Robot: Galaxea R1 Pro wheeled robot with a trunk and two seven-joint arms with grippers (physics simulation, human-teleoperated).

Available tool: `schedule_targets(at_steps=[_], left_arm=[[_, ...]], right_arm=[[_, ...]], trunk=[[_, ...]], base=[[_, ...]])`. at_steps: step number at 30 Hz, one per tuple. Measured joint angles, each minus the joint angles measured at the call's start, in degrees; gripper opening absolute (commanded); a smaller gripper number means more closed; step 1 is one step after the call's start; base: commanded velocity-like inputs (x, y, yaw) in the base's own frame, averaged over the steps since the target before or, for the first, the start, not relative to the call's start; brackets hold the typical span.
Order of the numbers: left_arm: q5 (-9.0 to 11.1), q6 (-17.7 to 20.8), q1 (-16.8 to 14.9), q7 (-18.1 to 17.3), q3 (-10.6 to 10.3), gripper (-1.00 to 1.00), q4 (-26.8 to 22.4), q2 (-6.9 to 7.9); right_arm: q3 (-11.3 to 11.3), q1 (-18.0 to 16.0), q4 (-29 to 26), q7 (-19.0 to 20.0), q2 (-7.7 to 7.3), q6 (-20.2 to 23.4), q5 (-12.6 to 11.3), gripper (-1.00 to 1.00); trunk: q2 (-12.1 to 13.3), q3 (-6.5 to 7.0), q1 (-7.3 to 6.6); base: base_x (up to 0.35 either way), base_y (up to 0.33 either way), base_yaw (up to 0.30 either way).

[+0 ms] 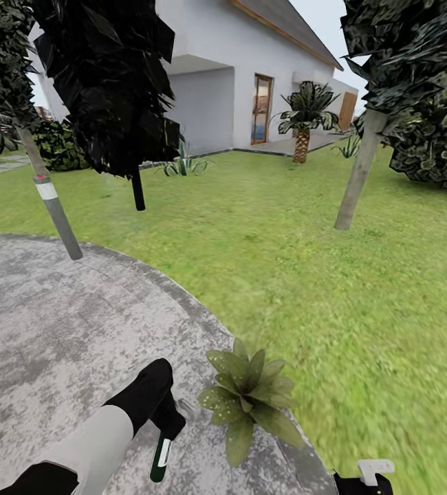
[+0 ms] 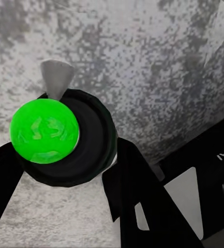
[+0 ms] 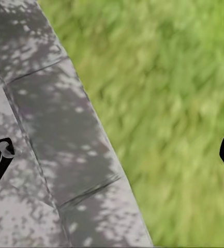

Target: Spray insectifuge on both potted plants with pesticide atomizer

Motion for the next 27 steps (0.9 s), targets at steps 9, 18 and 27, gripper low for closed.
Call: schedule_targets(at_steps=[9,18,27], left_arm=[[0.0,0.0,0.0,-0.1,0.1,-1.00,0.0,0.08],[0.0,0.1,0.0,0.0,0.2,-1.00,-0.1,0.02],[0.0,0.1,0.0,0.0,0.2,-1.00,-0.1,0.09]], right_arm=[[0.0,0.0,0.0,-0.2,0.05,0.0,-0.1,1.00],[0.0,0.0,0.1,-0.2,0.05,0.0,-0.1,1.00],[0.0,0.0,0.1,-0.2,0.05,0.0,-0.1,1.00]], trunk=[[0.0,0.00,0.01],[0.0,0.00,0.00],[0.0,0.00,0.00]], base=[[-0.077,-0.270,0.017],[-0.036,-0.270,0.254],[-0.012,-0.271,0.279]])
